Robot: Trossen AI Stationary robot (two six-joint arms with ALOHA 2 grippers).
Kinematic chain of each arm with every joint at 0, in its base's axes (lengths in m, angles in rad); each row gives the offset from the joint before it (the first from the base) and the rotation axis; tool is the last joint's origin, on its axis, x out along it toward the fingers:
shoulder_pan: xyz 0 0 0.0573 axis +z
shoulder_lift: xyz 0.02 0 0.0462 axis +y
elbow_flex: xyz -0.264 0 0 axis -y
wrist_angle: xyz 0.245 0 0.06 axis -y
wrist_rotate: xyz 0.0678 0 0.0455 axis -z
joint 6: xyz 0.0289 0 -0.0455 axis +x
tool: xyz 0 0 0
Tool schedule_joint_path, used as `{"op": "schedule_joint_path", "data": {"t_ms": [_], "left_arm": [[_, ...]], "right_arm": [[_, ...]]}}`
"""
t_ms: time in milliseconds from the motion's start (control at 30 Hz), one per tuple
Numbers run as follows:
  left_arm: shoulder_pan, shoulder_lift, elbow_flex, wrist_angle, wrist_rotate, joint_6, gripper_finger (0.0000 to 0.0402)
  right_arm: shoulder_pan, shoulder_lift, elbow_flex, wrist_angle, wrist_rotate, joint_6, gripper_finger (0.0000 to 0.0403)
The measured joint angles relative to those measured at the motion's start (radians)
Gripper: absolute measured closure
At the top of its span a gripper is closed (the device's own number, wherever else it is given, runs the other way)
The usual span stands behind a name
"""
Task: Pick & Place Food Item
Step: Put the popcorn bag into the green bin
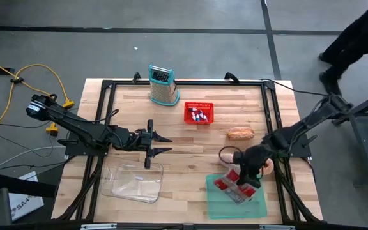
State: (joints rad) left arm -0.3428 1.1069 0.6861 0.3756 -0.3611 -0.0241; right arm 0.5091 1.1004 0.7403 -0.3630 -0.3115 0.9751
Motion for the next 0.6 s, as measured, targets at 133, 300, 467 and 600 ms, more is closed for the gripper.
{"op": "schedule_joint_path", "data": {"t_ms": [133, 300, 467, 600], "left_arm": [[0.000, 0.000, 0.000, 0.000, 0.000, -0.002, 0.0277], [0.000, 0.000, 0.000, 0.000, 0.000, -0.002, 0.0277], [0.000, 0.000, -0.001, 0.000, 0.000, -0.002, 0.0277], [0.000, 0.000, -0.001, 0.000, 0.005, -0.002, 0.0277]], "right_arm": [[0.041, 0.078, 0.000, 0.000, 0.026, 0.014, 0.0392], [0.067, 0.172, 0.000, 0.000, 0.025, 0.049, 0.0392], [0.069, 0.234, 0.000, 0.011, 0.002, 0.050, 0.0390], [0.069, 0.251, 0.000, 0.018, -0.006, 0.050, 0.0373]]}}
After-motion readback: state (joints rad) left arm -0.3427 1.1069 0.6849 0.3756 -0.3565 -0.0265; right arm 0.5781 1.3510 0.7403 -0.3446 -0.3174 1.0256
